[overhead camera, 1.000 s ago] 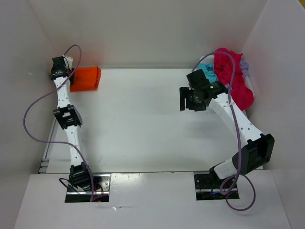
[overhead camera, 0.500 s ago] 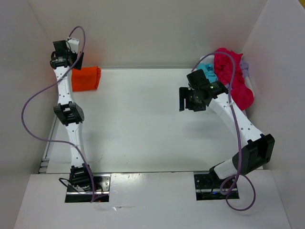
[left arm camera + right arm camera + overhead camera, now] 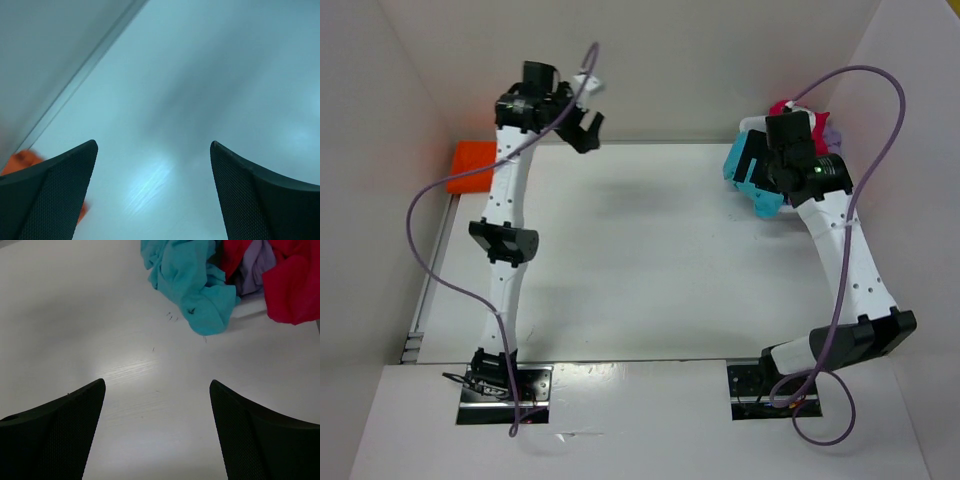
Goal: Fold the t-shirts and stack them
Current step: Grab crumpled tshirt from bin with the right arm
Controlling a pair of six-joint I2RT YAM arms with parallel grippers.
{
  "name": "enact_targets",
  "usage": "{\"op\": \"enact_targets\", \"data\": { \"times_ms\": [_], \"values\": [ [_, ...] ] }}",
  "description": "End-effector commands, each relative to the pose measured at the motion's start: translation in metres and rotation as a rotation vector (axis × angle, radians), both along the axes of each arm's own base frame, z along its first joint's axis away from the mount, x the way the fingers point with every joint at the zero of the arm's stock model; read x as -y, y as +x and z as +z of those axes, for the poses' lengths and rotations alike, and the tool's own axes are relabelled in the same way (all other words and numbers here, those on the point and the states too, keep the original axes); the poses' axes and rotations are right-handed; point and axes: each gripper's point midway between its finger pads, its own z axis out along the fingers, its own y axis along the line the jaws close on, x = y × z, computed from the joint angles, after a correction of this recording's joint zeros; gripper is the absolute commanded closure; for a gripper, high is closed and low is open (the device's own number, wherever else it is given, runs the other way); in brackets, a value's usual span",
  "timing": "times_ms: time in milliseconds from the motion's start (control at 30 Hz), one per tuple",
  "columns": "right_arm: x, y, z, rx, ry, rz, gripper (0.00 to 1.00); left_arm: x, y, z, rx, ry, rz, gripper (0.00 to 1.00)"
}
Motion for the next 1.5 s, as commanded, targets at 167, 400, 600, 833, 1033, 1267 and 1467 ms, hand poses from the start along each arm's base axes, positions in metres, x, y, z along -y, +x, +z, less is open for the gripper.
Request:
{"op": "enact_targets", "data": {
  "times_ms": [167,400,600,833,1033,1267,1467],
  "values": [
    [0.008,-0.025,0.027,0.112,0.015,-0.011,0.11,0.122,-0.114,0.052,-0.045,-0.038,-0.340,0.00],
    [-0.009,-0.035,0.018,0.113,0.085,0.073,0.11,0.171,-0.231,0.054,-0.198,-0.066,-0.582,0.00],
    [-0.008,-0.061,0.017,0.143,0.109,0.097,0.11,0.140,-0.245,-0.028,-0.314,0.032,-0.491,0.00],
    [-0.008,-0.077,-0.009,0.113,0.138,0.101,0.11,0.103,-0.271,-0.069,-0.267,0.128,-0.304,0.00],
    [0.009,-0.057,-0.014,0.074,0.065,0.000,0.11,0.066,-0.279,-0.105,-0.277,0.253,-0.189,0.00],
    [0.066,0.006,0.005,0.114,0.069,-0.169,0.09,0.061,-0.282,-0.112,-0.285,0.247,-0.173,0.00],
    [0.079,0.085,-0.045,-0.025,0.090,-0.162,0.09,0.058,-0.285,-0.120,-0.297,0.243,-0.170,0.00]
  ]
}}
